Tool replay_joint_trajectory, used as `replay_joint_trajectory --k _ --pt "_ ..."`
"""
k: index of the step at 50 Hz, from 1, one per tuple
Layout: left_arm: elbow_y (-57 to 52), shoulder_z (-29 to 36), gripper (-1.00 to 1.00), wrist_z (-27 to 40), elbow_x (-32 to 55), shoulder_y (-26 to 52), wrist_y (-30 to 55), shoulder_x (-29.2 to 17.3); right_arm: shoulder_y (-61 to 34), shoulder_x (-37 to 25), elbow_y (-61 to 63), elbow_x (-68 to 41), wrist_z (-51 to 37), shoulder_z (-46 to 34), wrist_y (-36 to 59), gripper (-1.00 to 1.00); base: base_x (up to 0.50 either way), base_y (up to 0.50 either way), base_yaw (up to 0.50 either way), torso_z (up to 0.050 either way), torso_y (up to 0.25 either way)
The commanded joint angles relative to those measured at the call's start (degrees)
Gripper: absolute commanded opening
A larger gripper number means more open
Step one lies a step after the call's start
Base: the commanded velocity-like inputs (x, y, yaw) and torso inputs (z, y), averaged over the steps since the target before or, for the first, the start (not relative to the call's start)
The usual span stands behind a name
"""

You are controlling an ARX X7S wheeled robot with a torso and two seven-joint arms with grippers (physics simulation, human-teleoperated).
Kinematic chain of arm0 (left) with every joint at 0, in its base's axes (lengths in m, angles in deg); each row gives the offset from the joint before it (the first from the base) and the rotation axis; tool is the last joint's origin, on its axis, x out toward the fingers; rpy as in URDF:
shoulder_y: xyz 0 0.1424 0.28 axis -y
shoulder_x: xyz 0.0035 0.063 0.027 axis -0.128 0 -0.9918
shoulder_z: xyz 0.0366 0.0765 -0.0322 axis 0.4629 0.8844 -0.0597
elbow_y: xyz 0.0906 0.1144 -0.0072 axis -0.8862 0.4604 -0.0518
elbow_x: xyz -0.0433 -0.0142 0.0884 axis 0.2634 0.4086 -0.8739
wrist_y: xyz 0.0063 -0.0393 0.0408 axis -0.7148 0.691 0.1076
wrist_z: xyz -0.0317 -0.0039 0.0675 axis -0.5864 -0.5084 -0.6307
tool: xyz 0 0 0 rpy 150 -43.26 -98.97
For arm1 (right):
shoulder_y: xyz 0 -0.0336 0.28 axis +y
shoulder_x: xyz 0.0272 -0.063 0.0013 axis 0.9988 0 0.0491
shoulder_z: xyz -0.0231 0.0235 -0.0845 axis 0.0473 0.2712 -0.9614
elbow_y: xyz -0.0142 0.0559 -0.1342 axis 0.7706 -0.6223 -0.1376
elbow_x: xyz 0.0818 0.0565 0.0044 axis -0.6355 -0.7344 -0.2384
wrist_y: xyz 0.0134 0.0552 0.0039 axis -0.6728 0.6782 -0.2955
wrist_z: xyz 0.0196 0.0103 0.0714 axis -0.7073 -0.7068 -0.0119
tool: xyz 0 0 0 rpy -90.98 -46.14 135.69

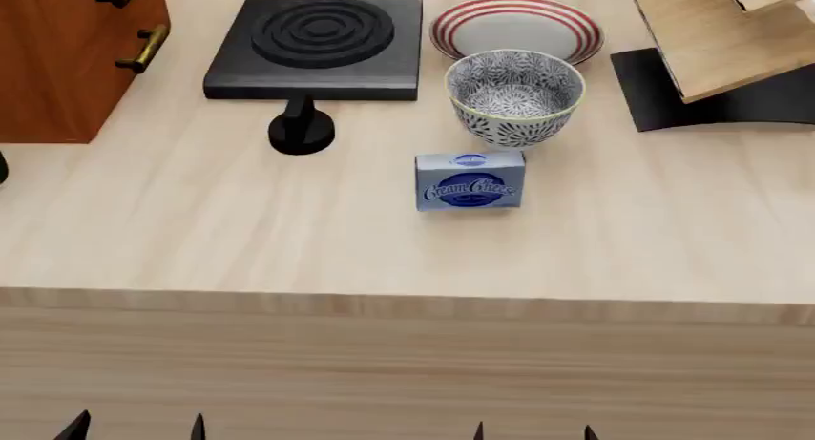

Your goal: Pick up the cream cheese and put it in the bowl.

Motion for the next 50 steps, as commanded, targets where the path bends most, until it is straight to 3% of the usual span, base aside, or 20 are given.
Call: replay_joint_trajectory --k 1,8,50 --pt "0.0 0.6 1.0 0.6 0.6 0.0 0.0 -0.6 0.0 -0.5 0.0 -0.5 -0.7 -0.7 0.0 1.0 0.0 0.0 0.0 0.0 0.0" --pt "-1.1 1.8 1.0 2.3 2.5 0.1 0.8 -1.9 0.3 -1.9 1.2 -2.8 -1.9 -2.0 0.9 1.0 0.0 0.0 0.0 0.002 0.0" --pt "-3.0 5.9 1.0 5.7 7.2 0.6 3.7 -5.9 0.3 -5.9 3.9 -8.1 -5.4 -5.2 3.4 1.0 0.0 0.0 0.0 0.05 0.0"
